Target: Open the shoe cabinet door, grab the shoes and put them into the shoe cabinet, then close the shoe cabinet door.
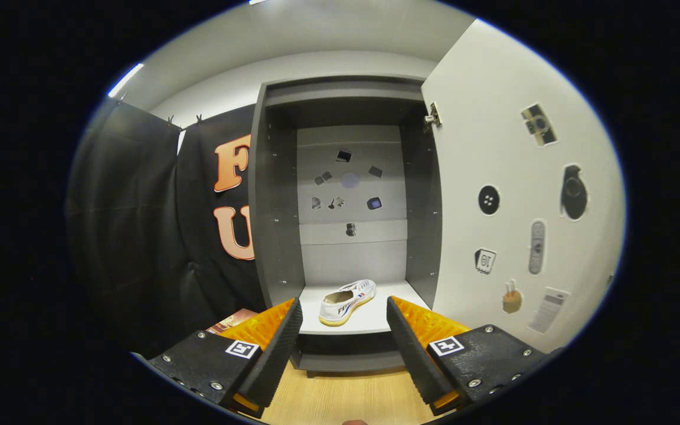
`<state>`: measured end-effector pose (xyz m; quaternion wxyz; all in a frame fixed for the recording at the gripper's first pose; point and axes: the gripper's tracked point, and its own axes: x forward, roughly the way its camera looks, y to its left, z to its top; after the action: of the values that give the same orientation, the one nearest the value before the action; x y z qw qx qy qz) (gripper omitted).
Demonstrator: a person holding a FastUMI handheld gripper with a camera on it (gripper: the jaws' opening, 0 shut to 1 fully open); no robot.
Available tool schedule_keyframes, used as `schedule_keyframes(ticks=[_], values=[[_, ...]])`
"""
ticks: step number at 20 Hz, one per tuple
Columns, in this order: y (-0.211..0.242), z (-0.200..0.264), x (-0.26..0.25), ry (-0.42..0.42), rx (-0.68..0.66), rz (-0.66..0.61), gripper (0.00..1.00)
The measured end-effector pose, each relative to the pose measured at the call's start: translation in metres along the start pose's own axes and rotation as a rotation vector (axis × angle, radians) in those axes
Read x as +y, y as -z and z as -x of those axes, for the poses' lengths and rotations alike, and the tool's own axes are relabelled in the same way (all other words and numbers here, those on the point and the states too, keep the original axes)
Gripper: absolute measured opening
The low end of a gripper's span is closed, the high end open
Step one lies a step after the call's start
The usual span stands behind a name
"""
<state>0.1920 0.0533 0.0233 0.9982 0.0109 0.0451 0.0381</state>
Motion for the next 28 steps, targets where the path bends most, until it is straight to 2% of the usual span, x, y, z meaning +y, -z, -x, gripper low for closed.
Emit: schedule_keyframes(ticks=[6,12,23,28], values=[[-0.009,0.07,-0.023,0.008,-0.034,-0.035,0.9],[-0.007,0.121,-0.043,0.001,-0.035,-0.061,0.9],[-0.006,0.15,-0.065,-0.03,-0.044,-0.053,0.9],[-0.009,0.163,-0.096,-0.008,-0.054,-0.071,0.9]])
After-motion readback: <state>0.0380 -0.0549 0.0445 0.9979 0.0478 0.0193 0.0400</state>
